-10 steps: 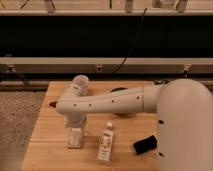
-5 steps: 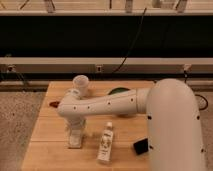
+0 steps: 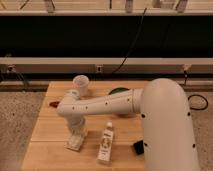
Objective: Place the white sponge in the ceramic bowl
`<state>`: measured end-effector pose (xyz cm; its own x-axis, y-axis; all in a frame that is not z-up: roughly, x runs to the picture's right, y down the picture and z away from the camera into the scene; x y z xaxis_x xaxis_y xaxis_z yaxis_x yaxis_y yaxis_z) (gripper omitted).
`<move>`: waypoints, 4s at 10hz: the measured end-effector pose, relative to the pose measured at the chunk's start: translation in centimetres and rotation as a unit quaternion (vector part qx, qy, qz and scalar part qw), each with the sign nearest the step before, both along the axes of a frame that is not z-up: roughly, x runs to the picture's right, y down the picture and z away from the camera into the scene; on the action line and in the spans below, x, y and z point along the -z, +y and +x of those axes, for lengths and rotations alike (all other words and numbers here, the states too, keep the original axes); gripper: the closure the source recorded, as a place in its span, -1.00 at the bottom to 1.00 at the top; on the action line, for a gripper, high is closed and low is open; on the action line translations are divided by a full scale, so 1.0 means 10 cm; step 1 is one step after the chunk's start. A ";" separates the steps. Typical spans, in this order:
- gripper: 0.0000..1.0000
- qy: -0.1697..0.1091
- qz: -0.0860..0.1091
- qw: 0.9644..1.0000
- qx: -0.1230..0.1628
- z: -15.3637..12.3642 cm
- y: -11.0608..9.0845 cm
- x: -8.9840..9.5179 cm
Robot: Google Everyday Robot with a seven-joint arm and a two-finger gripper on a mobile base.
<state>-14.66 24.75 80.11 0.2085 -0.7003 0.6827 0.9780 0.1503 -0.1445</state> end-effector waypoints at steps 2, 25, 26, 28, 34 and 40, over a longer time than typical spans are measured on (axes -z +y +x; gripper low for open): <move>0.69 -0.007 -0.003 1.000 0.003 0.00 0.01 0.02; 1.00 0.061 0.054 0.989 -0.125 1.95 -1.78 -0.22; 1.00 0.062 0.054 0.988 -0.131 1.99 -1.82 -0.25; 1.00 0.065 0.052 0.987 -0.139 2.16 -1.82 -0.25; 1.00 0.073 0.051 0.983 -0.163 2.50 -1.90 -0.36; 0.81 0.079 0.050 0.981 -0.172 2.63 -1.93 -0.40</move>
